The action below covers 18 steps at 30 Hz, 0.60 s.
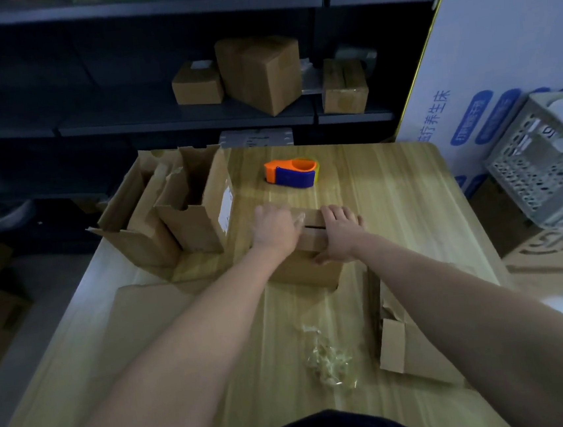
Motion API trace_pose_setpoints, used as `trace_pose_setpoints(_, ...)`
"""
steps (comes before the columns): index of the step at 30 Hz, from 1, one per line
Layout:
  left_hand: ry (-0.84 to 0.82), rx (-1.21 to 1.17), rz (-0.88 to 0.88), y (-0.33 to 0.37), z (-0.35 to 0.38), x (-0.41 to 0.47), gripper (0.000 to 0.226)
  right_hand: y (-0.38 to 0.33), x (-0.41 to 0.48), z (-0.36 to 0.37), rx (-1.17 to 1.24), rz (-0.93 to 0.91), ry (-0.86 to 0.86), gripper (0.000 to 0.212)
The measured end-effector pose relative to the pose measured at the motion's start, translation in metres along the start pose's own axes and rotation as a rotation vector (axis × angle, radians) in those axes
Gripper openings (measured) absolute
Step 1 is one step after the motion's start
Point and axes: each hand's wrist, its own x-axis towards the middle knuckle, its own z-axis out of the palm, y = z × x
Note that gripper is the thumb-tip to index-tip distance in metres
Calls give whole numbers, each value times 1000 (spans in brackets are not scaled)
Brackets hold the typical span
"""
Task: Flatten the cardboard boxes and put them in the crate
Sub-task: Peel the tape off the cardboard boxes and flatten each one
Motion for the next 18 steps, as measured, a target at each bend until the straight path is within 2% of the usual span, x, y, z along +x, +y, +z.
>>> trace_pose_setpoints(1, 24, -88, 22, -2, -1, 1, 17, -1, 2, -1, -1, -9, 7, 119)
trace_pose_setpoints(2, 33, -170, 3, -6, -5, 1, 8, 0, 3, -2, 1, -20, 8, 119)
trace_pose_setpoints(7, 141, -379, -348, -66, -22, 6, 14, 20, 7, -12, -8, -51, -9, 119)
trace_pose_setpoints(9, 105, -437, -341, -71, -24, 6, 13, 20, 11, -17, -50, -39, -31, 120)
trace_pose_setpoints(13, -100, -530, -265, -47, -13, 7, 18, 2, 18, -13, -132, -32, -96, 126)
trace_pose_setpoints(15, -178, -485, -319, -39, -8, 9, 45, -4, 18, -6, -126, -33, -85, 128)
trace_pose_setpoints(17, -287, -303, -341, -34, -3, 7, 89, -5, 18, -2, -144, -32, -57, 128)
trace_pose_setpoints(18, -298, -222, -315, -31, 1, 5, 95, -5, 18, -2, -149, -36, -48, 127)
